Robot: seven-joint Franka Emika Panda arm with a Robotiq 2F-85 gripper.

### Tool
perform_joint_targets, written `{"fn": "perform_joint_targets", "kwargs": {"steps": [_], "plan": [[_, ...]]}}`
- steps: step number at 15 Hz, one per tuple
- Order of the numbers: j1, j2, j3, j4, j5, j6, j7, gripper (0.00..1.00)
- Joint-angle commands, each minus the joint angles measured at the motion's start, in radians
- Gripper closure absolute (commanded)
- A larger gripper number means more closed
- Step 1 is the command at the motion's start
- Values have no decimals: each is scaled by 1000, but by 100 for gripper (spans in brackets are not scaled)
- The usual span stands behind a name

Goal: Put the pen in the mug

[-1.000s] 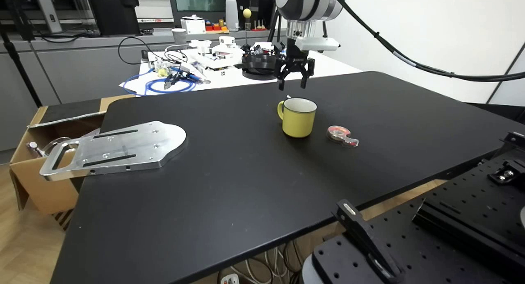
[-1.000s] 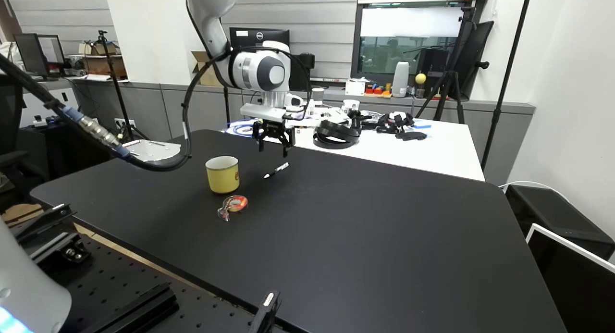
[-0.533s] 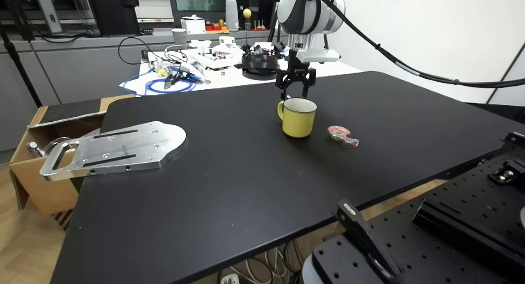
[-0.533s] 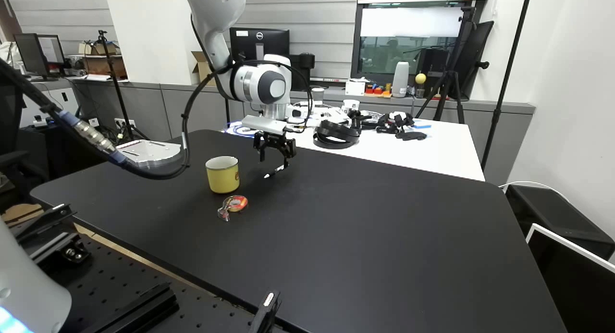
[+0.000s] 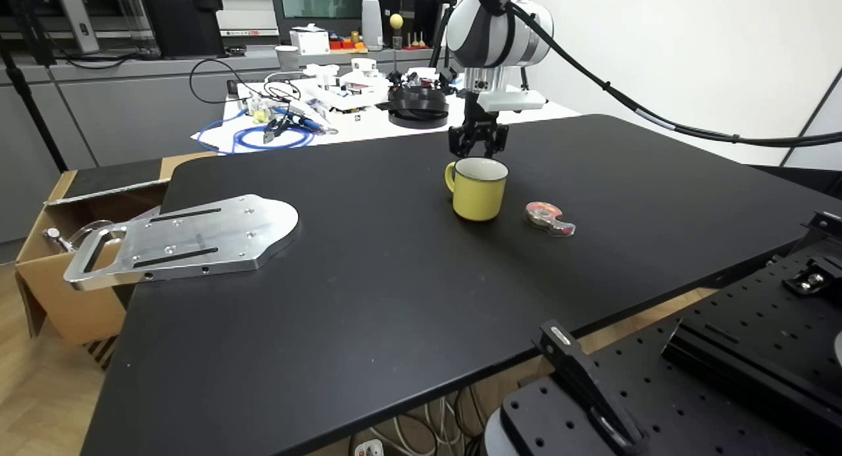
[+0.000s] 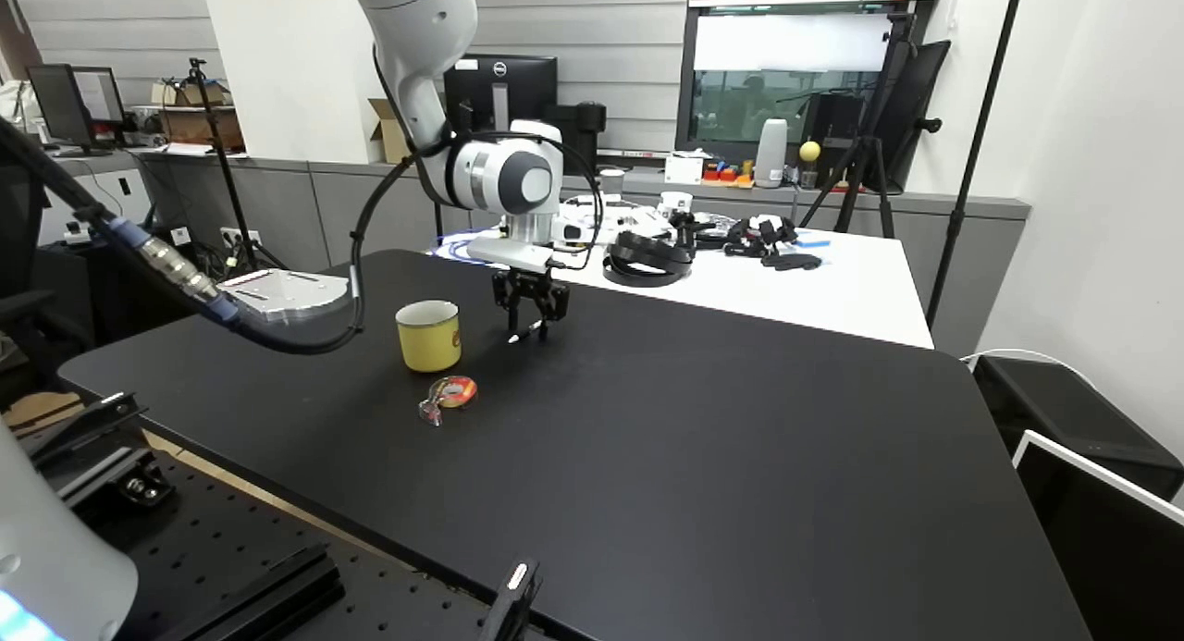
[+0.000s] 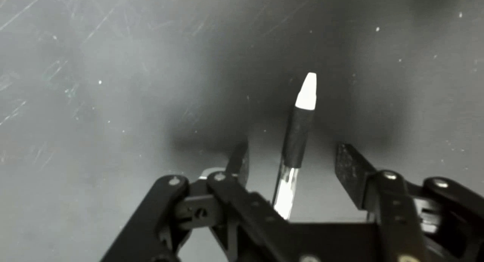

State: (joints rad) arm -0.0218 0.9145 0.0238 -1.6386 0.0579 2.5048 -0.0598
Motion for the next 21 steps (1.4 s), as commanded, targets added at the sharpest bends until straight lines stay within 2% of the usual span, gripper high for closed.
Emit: {"fn": "perform_joint_targets", "kwargs": {"steps": [1,5,6,11,13,15,21], "plan": [[10,27,-12,41,-3,-16,42,66],[18,24,-22,52,0,-29,80,95],[20,20,-28,55,-1,-41,93,99],[7,-25,-30,85,7,-172,111,97],[-7,-50,-28,114,12,-264,104,97],[-20,-76,-29,164,11,-410,95,97],[-37,-118,-30,285,-3,-910,59,97]]}}
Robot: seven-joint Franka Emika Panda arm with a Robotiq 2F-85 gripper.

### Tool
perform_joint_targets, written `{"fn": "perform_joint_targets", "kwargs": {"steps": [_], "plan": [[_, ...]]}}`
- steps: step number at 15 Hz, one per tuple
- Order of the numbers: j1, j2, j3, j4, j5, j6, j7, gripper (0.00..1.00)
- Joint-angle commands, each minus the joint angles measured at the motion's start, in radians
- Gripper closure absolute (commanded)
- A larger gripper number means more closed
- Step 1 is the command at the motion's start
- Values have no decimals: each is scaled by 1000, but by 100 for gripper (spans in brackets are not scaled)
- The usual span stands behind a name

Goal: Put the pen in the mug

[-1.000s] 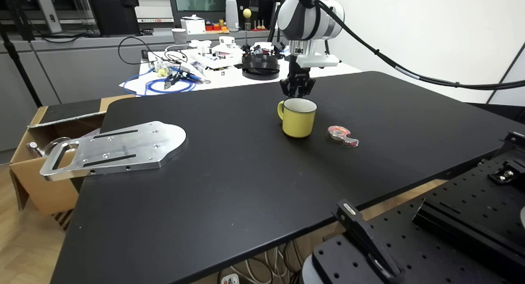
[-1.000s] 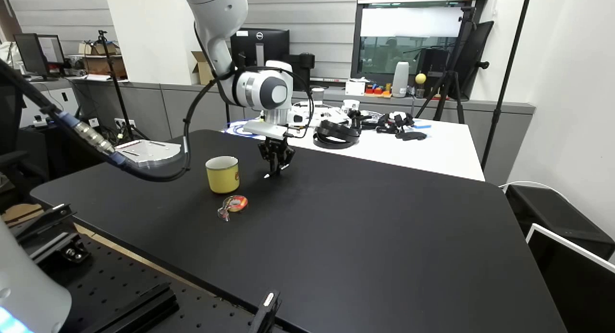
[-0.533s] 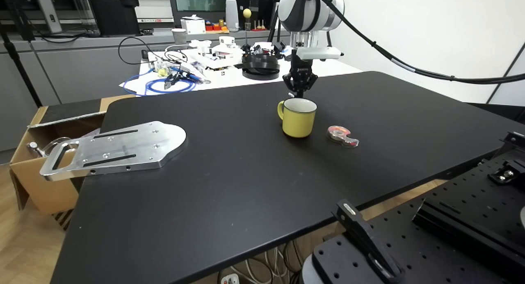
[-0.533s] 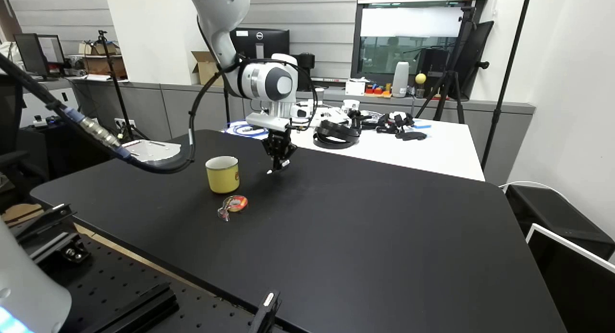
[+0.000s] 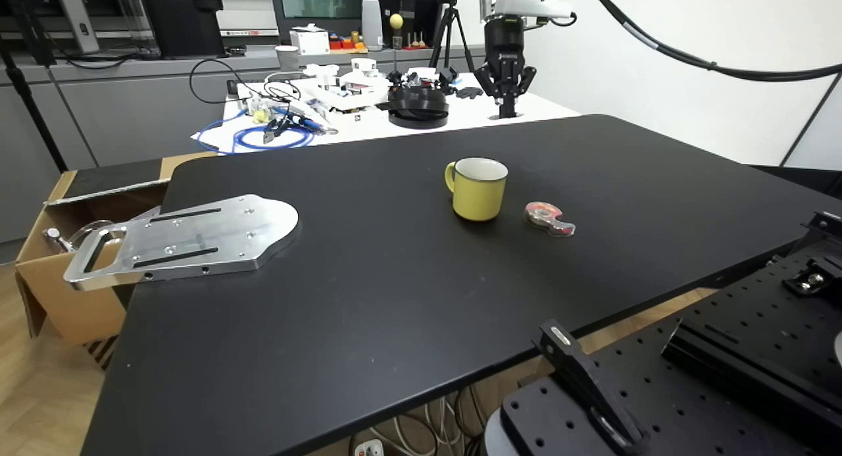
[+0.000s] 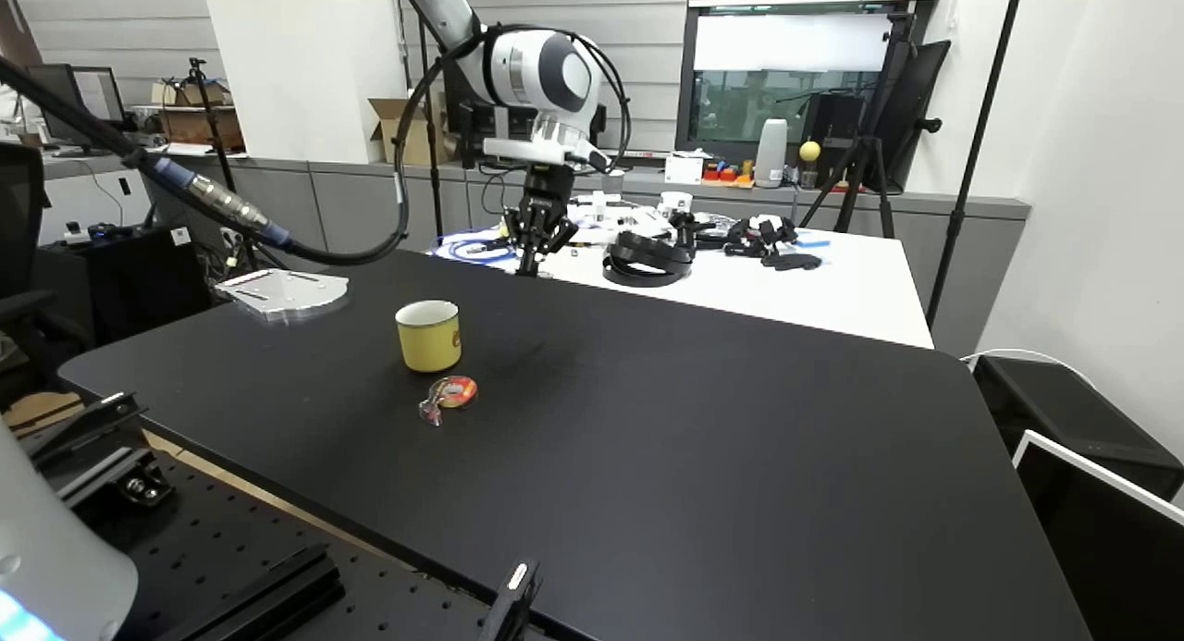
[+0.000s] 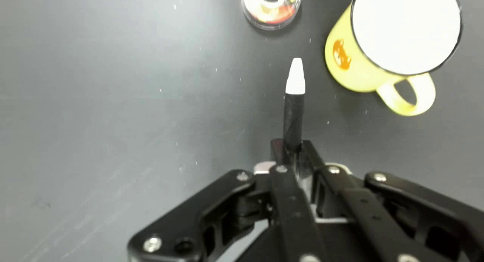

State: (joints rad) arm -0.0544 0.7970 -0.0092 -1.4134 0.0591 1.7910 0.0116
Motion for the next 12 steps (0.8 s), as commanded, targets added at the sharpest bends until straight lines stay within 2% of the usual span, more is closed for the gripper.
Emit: {"fn": "perform_joint_targets", "kwargs": {"steps": [1,5,7,9,12], "plan": [[1,8,2,90,-10,-282,-14,97],[22,65,5,209,-21,-606,-14,97],[34,96,13,254,-14,-723,-17,97],[46,134,22,303,-6,-812,-19,97],[62,204,36,377,14,-884,-16,97]]}}
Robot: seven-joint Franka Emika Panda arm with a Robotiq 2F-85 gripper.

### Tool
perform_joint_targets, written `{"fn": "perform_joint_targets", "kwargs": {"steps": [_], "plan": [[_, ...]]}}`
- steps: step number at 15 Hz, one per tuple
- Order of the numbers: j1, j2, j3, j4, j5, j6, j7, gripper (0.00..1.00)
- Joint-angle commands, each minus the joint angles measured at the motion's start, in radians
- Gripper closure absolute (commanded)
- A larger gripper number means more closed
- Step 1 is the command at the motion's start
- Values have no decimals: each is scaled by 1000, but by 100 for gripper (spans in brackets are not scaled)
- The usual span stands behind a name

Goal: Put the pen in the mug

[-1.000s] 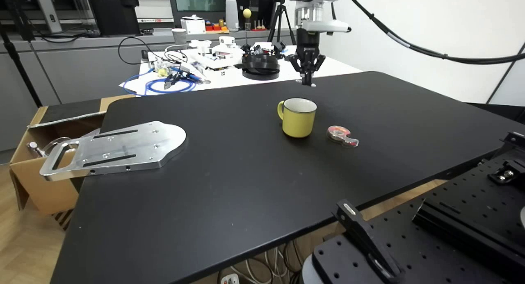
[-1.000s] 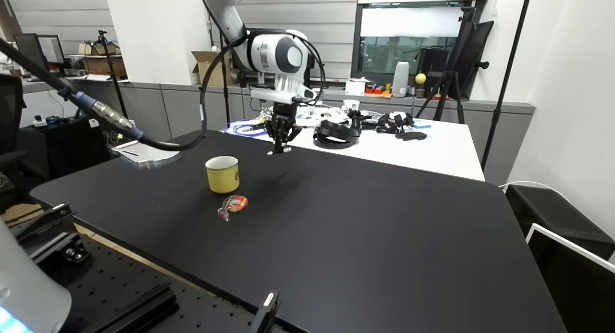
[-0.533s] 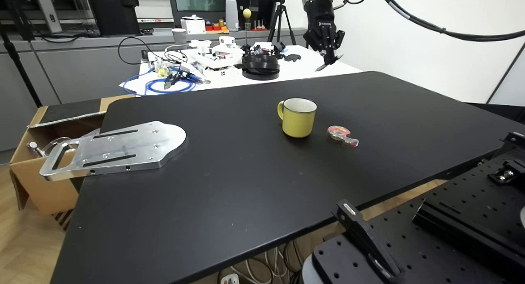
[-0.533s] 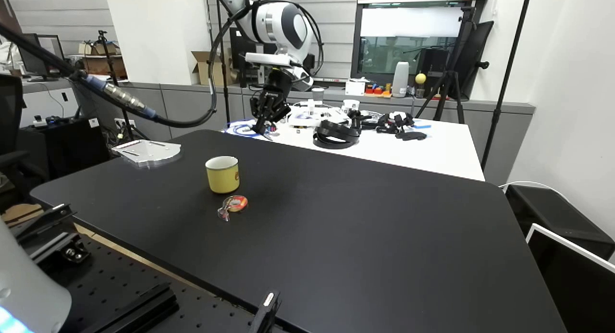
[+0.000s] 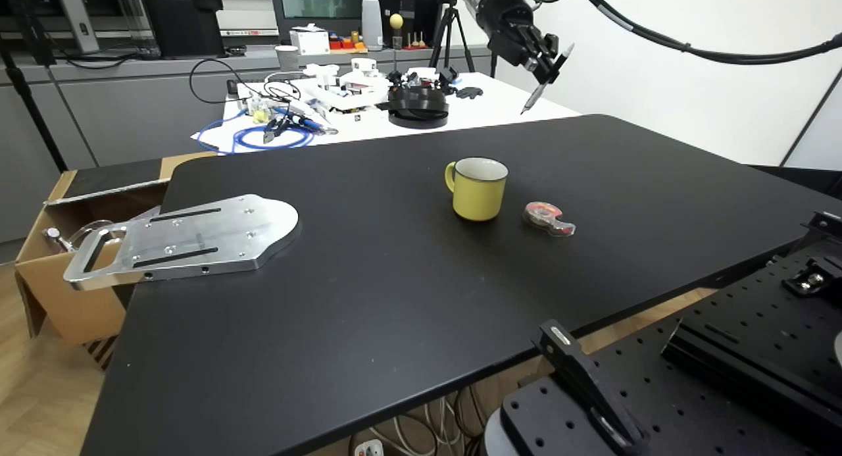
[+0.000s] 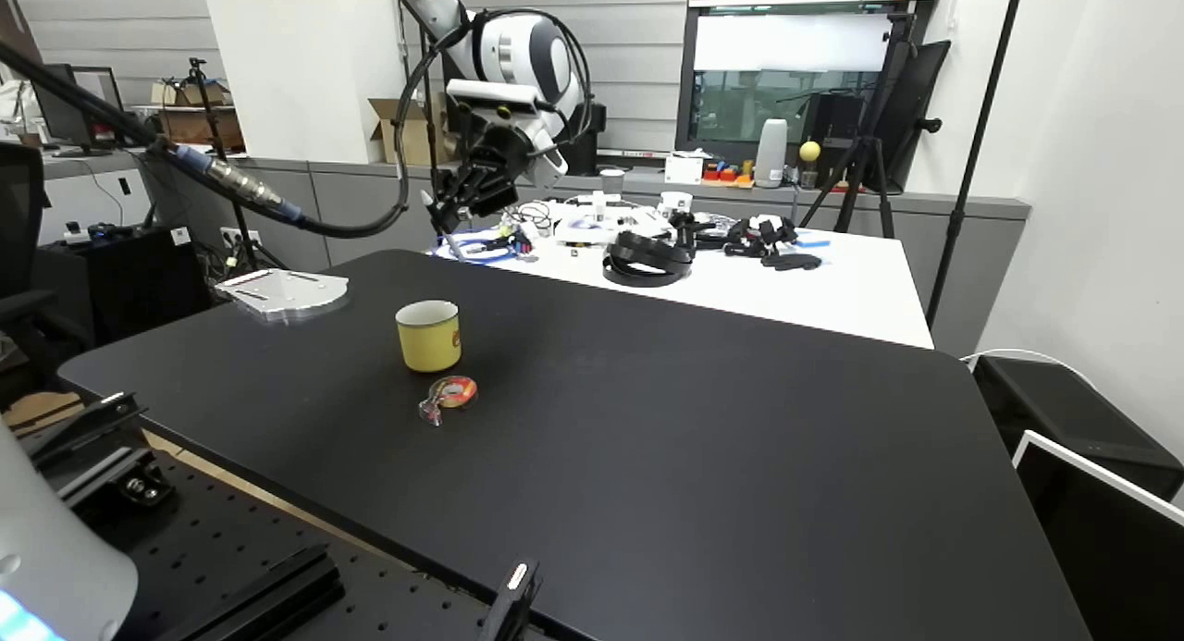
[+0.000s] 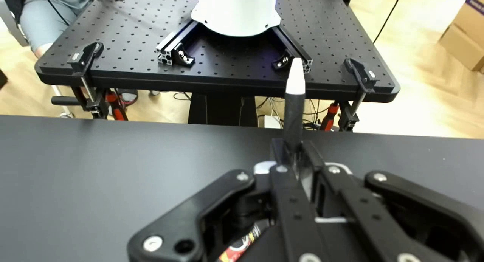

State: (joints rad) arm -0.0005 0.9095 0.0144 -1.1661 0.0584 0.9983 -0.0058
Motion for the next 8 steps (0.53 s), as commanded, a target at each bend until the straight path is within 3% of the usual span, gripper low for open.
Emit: {"fn": "perform_joint_targets", "kwargs": {"steps": [1,8], "plan": [[12,115,17,155,23,-106,4,97],[31,262,37,322,86,-207,27,97]]}}
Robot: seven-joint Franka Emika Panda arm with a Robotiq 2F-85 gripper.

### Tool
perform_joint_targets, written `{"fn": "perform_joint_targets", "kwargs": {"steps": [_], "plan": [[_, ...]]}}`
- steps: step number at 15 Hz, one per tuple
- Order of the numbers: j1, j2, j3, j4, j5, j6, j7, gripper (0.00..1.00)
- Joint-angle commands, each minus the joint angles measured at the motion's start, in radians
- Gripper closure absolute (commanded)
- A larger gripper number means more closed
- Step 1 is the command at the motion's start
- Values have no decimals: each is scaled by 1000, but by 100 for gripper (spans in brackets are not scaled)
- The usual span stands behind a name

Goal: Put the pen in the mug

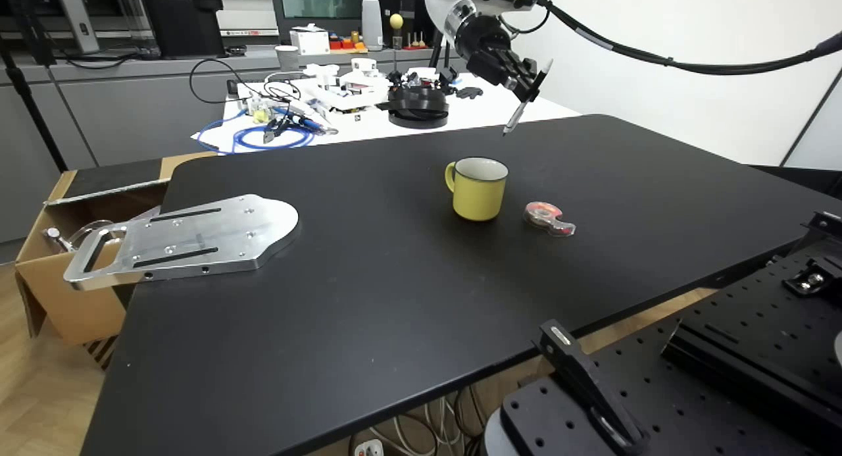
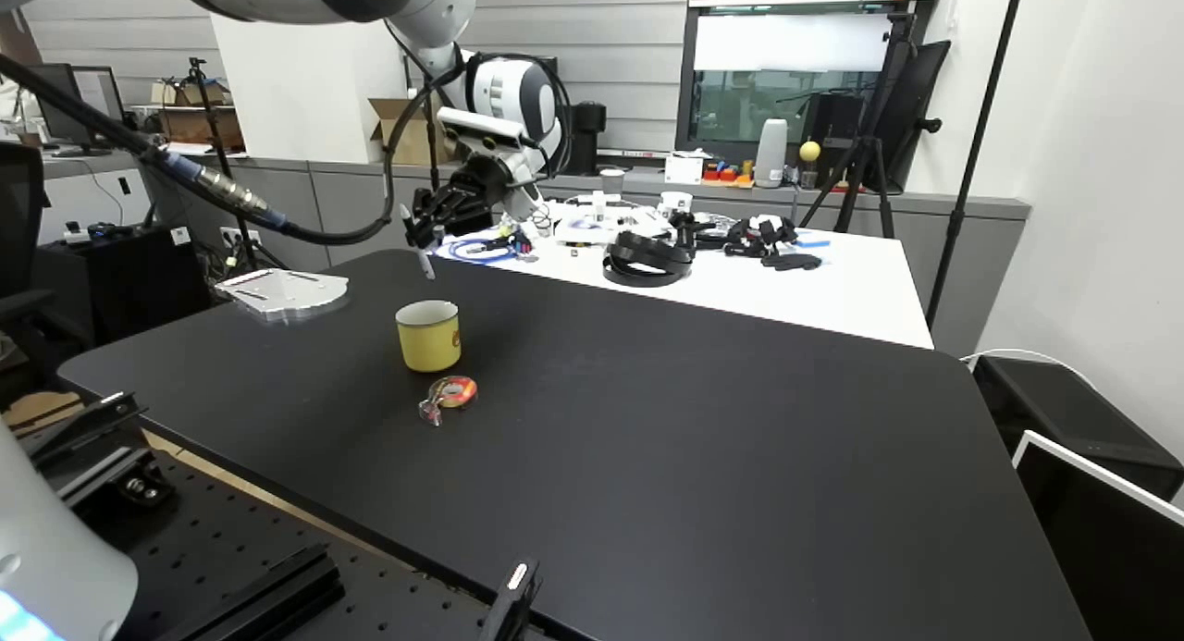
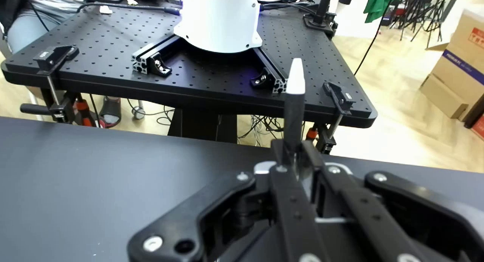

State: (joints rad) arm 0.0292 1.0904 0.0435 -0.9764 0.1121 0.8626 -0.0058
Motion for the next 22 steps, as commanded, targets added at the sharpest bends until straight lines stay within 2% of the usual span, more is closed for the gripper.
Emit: {"fn": "perform_joint_targets", "kwargs": {"steps": [1,6,14,15,17,22], "plan": [[3,99,9,152,42,-83,30,97],[12,184,10,239,68,-91,37,97],[25,264,18,323,68,41,7,97],[27,265,19,325,66,56,2,63],[33,265,18,330,62,69,-2,56],[42,221,21,355,60,76,-25,21]]}}
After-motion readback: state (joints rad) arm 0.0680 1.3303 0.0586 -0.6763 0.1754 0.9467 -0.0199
